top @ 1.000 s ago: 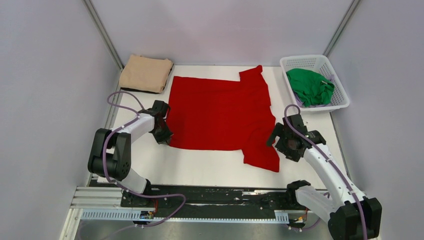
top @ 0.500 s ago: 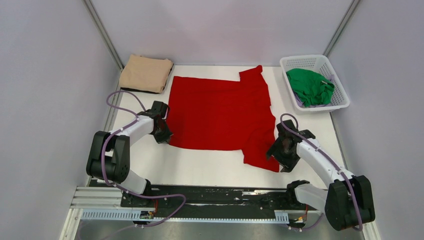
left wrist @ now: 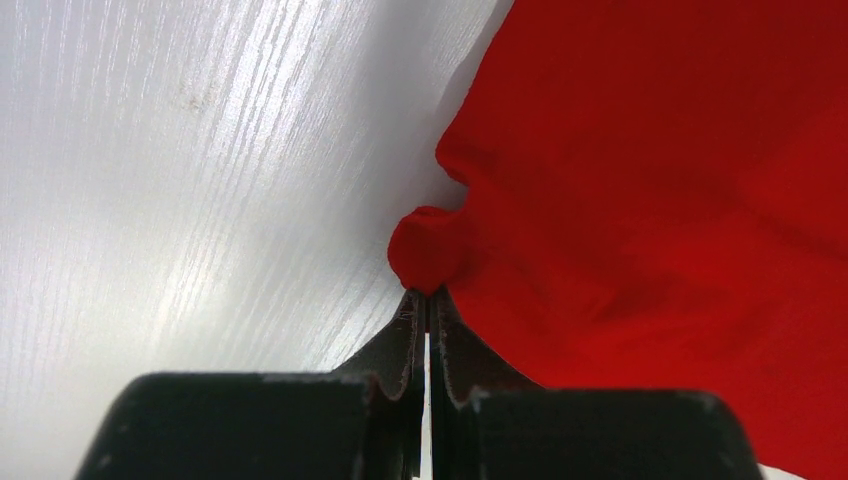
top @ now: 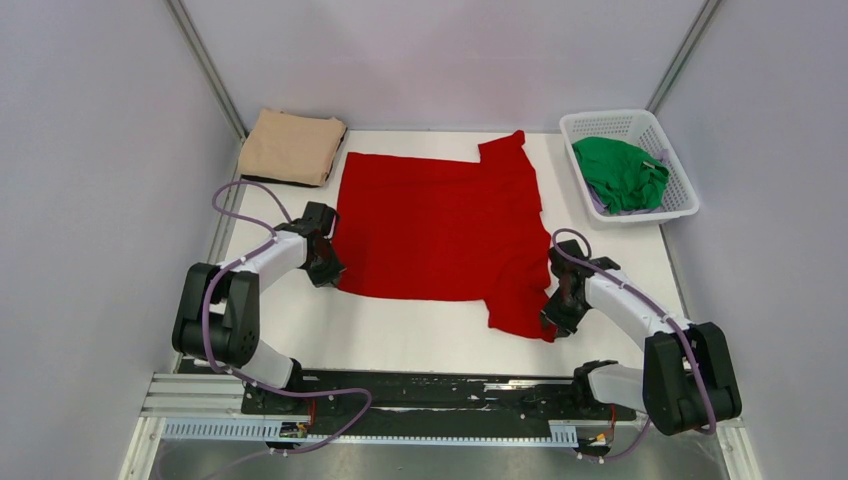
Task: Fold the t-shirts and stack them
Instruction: Flatten out the tshirt
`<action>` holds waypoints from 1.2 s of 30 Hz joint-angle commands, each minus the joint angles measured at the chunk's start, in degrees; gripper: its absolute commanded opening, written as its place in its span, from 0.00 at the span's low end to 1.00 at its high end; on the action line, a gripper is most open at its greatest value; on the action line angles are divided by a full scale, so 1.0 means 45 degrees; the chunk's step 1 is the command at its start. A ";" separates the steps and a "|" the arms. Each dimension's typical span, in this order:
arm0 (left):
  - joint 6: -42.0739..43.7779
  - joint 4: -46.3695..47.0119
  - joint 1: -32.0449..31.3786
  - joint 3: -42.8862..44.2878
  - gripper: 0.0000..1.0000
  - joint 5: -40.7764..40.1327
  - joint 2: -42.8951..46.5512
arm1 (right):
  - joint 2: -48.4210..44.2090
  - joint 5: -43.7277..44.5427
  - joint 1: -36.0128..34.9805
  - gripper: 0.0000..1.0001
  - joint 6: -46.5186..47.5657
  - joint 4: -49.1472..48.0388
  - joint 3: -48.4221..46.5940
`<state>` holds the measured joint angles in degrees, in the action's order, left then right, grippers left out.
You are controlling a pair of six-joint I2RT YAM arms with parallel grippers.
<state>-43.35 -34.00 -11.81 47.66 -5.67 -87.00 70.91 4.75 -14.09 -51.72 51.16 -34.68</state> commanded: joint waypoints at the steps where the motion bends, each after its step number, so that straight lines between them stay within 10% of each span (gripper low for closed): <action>1: 0.0223 -0.0050 0.0057 -0.0046 0.00 -0.0163 0.0456 | 0.0397 -0.0075 -0.0065 0.21 -0.0125 -0.1579 0.0242; 5: 0.0439 -0.0264 0.0057 -0.0020 0.00 -0.0240 0.0735 | -0.0021 0.0190 -0.0083 0.00 -0.0003 -0.1852 0.0157; 36: 0.2240 0.0246 0.0047 1.1834 0.00 0.0586 0.5447 | -0.4719 0.4849 0.0310 0.00 0.7248 -0.3474 -1.2565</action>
<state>-37.23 -34.96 -11.84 91.83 -3.53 -64.53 52.25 22.74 -13.04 -27.03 39.55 -83.77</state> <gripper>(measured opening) 0.007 0.007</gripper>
